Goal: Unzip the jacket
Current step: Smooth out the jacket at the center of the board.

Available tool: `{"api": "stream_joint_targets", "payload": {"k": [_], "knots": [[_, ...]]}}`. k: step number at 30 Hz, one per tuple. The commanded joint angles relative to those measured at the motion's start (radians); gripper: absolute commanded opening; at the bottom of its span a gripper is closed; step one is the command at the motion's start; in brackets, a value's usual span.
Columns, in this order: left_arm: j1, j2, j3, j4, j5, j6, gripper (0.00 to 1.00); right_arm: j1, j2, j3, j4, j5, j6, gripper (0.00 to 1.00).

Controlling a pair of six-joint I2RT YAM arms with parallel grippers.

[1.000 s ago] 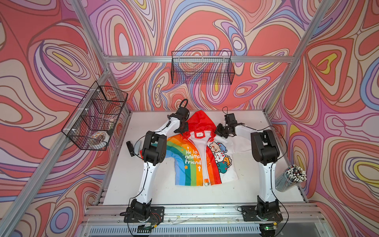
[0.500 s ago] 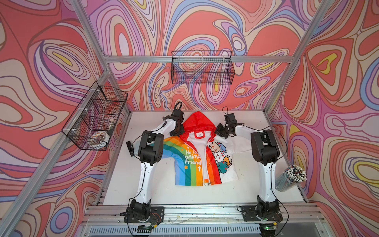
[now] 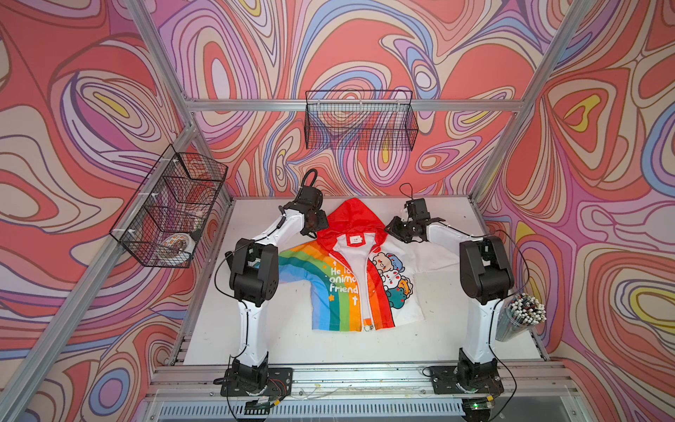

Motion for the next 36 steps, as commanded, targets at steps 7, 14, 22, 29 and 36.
{"api": "stream_joint_targets", "payload": {"k": [7, 14, 22, 29, 36], "knots": [[0.008, -0.23, -0.32, 0.217, 0.12, 0.011, 0.57, 0.232, -0.198, -0.122, -0.008, 0.275, -0.309, 0.5], [0.014, -0.302, -0.549, 0.355, 0.181, -0.054, 0.3, 0.428, -0.12, -0.091, -0.016, 0.209, -0.455, 0.47], [0.051, -0.281, -0.642, 0.393, 0.195, -0.111, 0.19, 0.527, 0.044, 0.047, -0.095, 0.289, -0.513, 0.53], [0.066, -0.26, -0.673, 0.394, 0.193, -0.112, 0.18, 0.546, 0.123, 0.11, -0.133, 0.349, -0.518, 0.61], [0.066, -0.242, -0.68, 0.397, 0.19, -0.109, 0.18, 0.551, 0.177, 0.159, -0.154, 0.508, -0.458, 0.52]]}}
